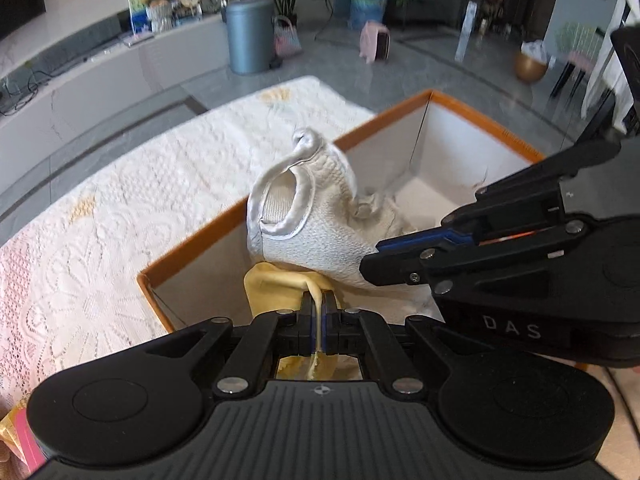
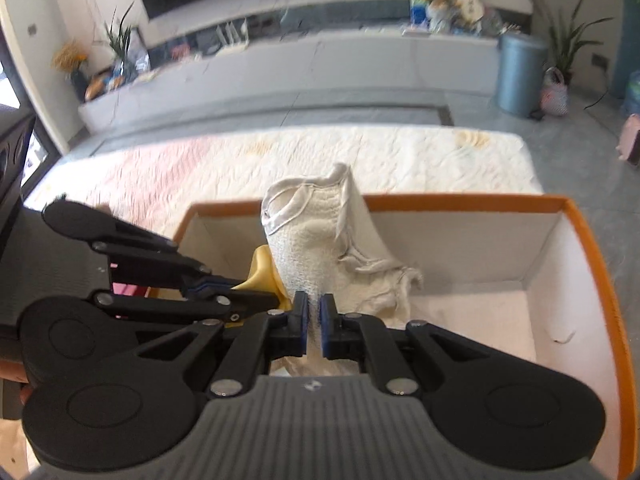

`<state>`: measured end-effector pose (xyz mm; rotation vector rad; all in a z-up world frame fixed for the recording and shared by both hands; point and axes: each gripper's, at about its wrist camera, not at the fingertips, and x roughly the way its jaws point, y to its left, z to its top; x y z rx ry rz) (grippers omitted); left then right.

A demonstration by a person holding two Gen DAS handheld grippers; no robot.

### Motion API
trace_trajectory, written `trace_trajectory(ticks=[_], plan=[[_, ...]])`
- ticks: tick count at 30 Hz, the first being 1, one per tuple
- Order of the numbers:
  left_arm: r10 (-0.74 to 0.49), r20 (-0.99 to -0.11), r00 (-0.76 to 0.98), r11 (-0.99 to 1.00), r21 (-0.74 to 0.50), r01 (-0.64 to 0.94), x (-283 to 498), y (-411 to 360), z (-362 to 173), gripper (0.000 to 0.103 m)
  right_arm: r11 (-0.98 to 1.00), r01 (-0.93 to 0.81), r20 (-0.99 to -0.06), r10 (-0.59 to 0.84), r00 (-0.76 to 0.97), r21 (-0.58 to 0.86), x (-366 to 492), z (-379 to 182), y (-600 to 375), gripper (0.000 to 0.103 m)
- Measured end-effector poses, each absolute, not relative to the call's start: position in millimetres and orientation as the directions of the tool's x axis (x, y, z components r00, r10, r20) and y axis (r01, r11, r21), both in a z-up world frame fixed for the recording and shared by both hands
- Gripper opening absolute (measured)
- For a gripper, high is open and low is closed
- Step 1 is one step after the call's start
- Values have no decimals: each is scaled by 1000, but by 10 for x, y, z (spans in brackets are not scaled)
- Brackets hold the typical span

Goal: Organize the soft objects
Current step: 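Open both tools to drop the cloth and knit bag into the orange box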

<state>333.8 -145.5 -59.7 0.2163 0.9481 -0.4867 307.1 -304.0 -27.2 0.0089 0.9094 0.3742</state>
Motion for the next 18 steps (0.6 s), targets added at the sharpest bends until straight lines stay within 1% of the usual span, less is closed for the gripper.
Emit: trace_trajectory(ticks=[4, 5, 6, 8, 11, 13, 16, 17, 18], plan=[[-304, -829, 469, 867, -37, 497, 3357, -1416, -616, 5, 938, -283, -807, 323, 495, 202, 3193, -417, -3011, 4], [-304, -830, 467, 864, -34, 502, 3361, -1430, -601, 6, 939, -277, -813, 319, 487, 202, 3216, -445, -3007, 4], [-305, -830, 467, 862, -32, 506, 3362, -1428, -598, 10, 941, -271, -821, 314, 476, 203, 3248, -471, -3000, 4], [-307, -831, 465, 856, -27, 516, 3346, -1420, -593, 12, 946, -253, -836, 301, 458, 201, 3300, -498, -2987, 4], [-318, -829, 459, 838, -20, 545, 3340, -1448, -596, 24, 957, -212, -869, 272, 414, 198, 3380, -577, -2984, 4], [-326, -825, 461, 829, -15, 559, 3315, -1459, -585, 37, 963, -180, -887, 257, 383, 202, 3420, -629, -3001, 5], [-319, -822, 472, 826, 4, 564, 3282, -1490, -567, 44, 962, -160, -888, 268, 373, 223, 3427, -637, -3048, 7], [-315, -821, 477, 828, 8, 561, 3277, -1488, -552, 46, 960, -158, -883, 276, 381, 231, 3413, -617, -3063, 11], [-314, -820, 479, 833, 4, 553, 3279, -1484, -533, 51, 960, -149, -879, 278, 388, 237, 3391, -590, -3085, 12]])
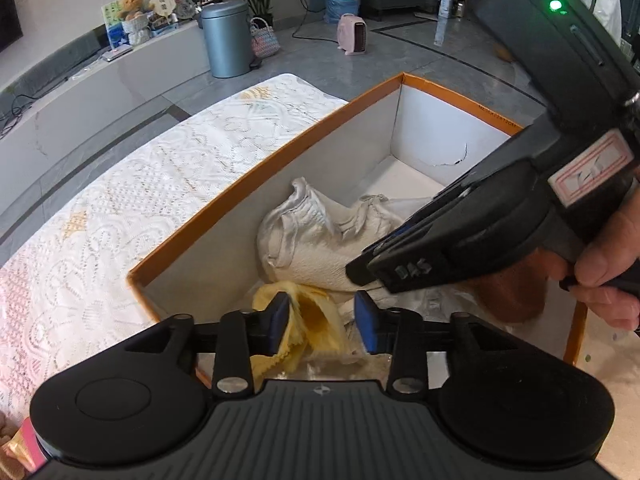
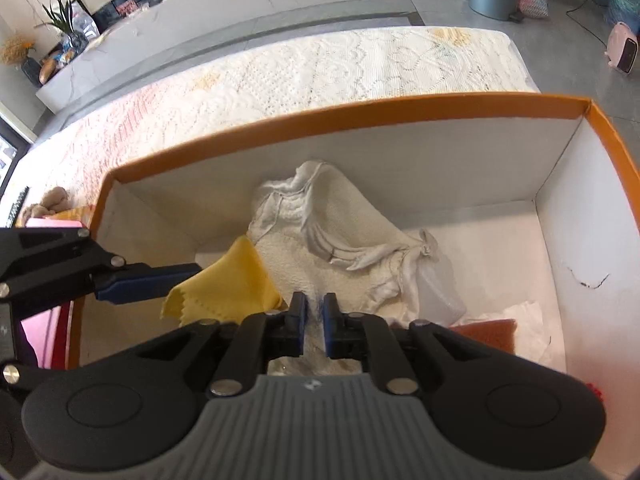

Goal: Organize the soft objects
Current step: 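Open both tools to drop the cloth and knit bag into the orange box, then move both tools back over the bed toward the teddy bear and snack bag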

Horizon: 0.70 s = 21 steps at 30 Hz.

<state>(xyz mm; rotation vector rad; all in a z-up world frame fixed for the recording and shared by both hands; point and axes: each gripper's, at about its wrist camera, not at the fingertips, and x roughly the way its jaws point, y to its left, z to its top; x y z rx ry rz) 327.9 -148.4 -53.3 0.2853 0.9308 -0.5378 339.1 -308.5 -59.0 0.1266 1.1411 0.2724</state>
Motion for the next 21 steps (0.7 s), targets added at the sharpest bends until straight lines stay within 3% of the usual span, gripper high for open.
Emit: trace_trajectory(ticks=[3, 7, 9, 14, 18, 21], plan=[[-335, -807, 486, 846, -30, 532, 3256, -1395, -443, 52, 959, -137, -861, 283, 422, 248, 3294, -448, -3118, 23], [-367, -757, 541, 870, -74, 487, 3094, -1215, -245, 55, 960, -133, -826, 279, 490, 246, 3083, -173, -3122, 29], [-380, -710, 593, 881, -82, 466, 2921, -1083, -145, 56, 961, -127, -797, 275, 538, 245, 2934, -22, -3106, 42], [-379, -598, 706, 913, -119, 389, 2390, -703, 39, 57, 958, -131, -692, 275, 668, 254, 2463, 268, -2940, 47], [-279, -503, 818, 958, -86, 274, 1894, -393, 76, 63, 956, -132, -562, 262, 785, 261, 2011, 384, -2697, 63], [-188, -456, 870, 981, -43, 190, 1575, -185, 41, 63, 953, -146, -477, 260, 839, 264, 1698, 374, -2437, 63]])
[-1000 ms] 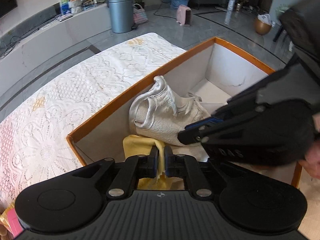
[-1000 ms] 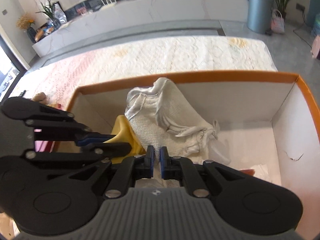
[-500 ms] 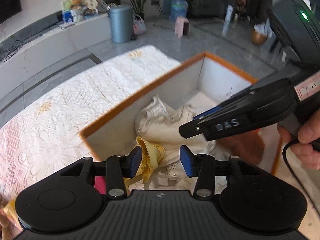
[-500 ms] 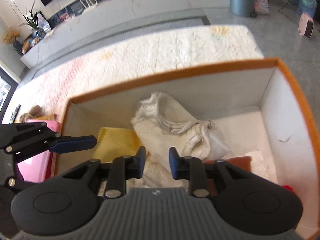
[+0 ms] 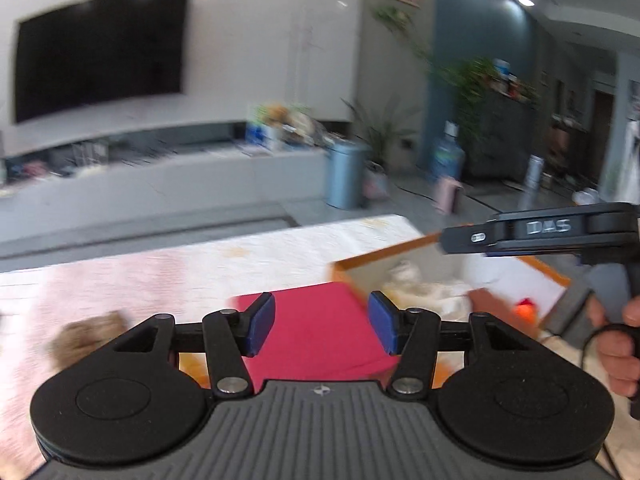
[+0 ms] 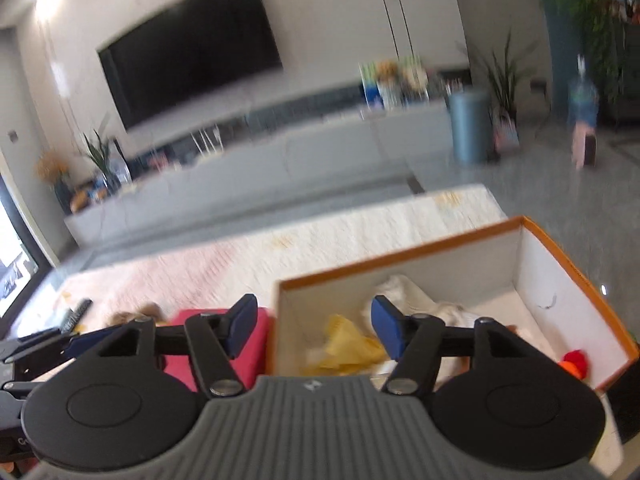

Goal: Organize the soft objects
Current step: 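Move both tools back over the bed toward the teddy bear and snack bag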

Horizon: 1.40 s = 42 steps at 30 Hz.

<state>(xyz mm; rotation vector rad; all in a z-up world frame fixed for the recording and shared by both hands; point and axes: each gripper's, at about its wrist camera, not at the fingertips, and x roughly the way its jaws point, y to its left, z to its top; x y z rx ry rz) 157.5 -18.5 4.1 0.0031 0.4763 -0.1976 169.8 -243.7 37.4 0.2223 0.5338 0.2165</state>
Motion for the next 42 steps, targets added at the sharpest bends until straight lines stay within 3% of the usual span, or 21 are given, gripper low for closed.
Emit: trace_trajectory(ticks=[7, 20, 31, 42], plan=[[-42, -468, 883, 999, -15, 40, 1045, 371, -166, 63, 941, -162, -405, 277, 871, 297, 1084, 89, -1743, 66], [24, -539, 842, 973, -181, -143, 589, 1260, -470, 63, 952, -245, -497, 305, 812, 183, 742, -411, -721, 66], [-39, -557, 830, 979, -186, -79, 842, 1429, -408, 63, 947, -315, -529, 302, 793, 67, 1089, -520, -261, 66], [14, -568, 823, 990, -107, -91, 1637, 1674, -405, 67, 915, -386, -538, 269, 799, -117, 1756, -664, 290, 67]])
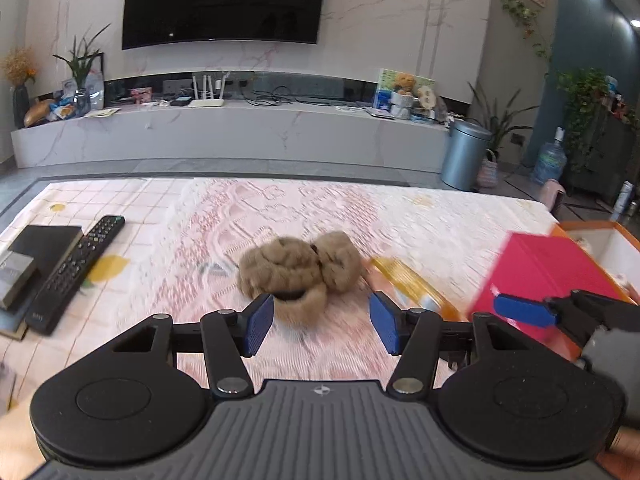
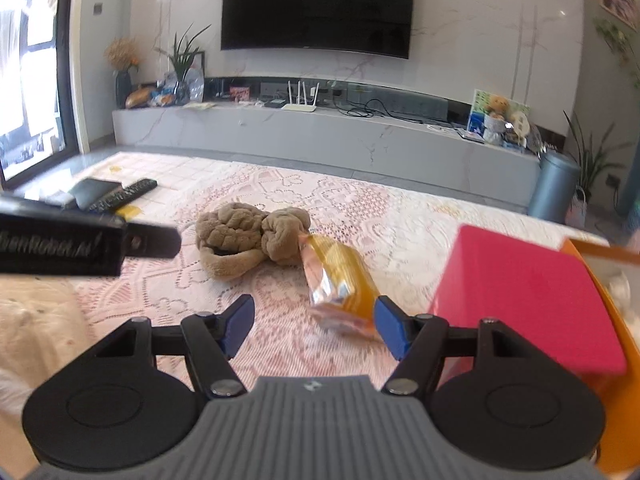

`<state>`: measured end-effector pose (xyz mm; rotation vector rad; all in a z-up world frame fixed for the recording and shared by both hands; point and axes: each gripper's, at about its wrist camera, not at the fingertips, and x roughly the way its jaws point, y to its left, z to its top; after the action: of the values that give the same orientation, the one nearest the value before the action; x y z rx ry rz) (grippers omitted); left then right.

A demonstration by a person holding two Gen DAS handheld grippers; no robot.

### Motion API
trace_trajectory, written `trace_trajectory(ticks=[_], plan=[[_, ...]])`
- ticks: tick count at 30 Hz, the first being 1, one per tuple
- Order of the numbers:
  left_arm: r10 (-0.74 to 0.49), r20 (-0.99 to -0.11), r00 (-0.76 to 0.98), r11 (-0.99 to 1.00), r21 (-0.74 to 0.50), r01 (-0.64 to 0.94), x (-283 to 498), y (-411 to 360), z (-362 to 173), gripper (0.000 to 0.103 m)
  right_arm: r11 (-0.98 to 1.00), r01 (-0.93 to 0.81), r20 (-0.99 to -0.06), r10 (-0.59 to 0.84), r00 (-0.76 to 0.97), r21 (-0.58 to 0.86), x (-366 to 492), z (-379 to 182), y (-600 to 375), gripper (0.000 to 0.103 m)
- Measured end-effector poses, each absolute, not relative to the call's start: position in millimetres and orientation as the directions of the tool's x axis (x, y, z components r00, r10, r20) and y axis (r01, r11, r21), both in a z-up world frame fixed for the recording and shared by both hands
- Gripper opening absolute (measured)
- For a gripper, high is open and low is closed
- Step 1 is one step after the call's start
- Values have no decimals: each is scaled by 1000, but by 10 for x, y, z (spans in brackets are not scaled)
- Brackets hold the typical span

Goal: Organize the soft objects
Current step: 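Move both tools back over the bed toward the teddy bear and snack bag, then close the right tool on the yellow snack bag while the left grasps the brown teddy bear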

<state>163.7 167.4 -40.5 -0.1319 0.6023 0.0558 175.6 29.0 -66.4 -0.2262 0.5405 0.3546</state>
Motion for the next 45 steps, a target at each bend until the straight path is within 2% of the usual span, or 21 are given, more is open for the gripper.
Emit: trace_trajectory(ticks=[3, 10, 15, 18, 23, 27, 31, 37, 42, 44, 45], plan=[[10, -567, 824, 992, -98, -79, 1890, 1668, -444, 71, 904, -364, -531, 200, 824, -224, 1955, -762, 453, 68], [9, -553, 833, 999, -39, -37, 2214, 1695, -636, 71, 897, -340, -545, 141, 827, -284, 2392, -918, 626, 68], [7, -582, 813, 1000, -20, -23, 2263, 1761, -786, 72, 917, -332, -606, 136, 784, -224, 2652, -1058, 614, 65], [8, -577, 816, 1000, 0, -10, 2288, 1766, -806, 77, 922, -338, -641, 144, 754, -190, 2767, -1158, 609, 61], [12, -578, 816, 997, 65, 31, 2322, 1718, -864, 82, 925, -336, -638, 152, 755, -177, 2815, -1232, 606, 60], [9, -600, 800, 996, 78, 47, 2352, 1723, -939, 83, 932, -333, -635, 171, 754, -144, 2807, -1227, 558, 50], [-9, -592, 806, 995, 72, 64, 2345, 1742, -943, 87, 937, -331, -633, 191, 750, -109, 2802, -1217, 509, 47], [5, -603, 798, 996, 74, 50, 2403, 1764, -1000, 88, 934, -340, -627, 202, 752, -108, 2790, -1244, 500, 47], [48, -599, 799, 992, 123, 33, 2417, 1743, -1035, 89, 931, -349, -624, 210, 753, -108, 2791, -1261, 494, 48], [65, -616, 785, 982, 178, 59, 2408, 1706, -1038, 85, 932, -349, -623, 216, 752, -97, 2793, -1257, 485, 49], [60, -610, 790, 976, 204, 83, 2376, 1668, -1033, 78, 934, -347, -625, 219, 749, -88, 2801, -1251, 479, 49]])
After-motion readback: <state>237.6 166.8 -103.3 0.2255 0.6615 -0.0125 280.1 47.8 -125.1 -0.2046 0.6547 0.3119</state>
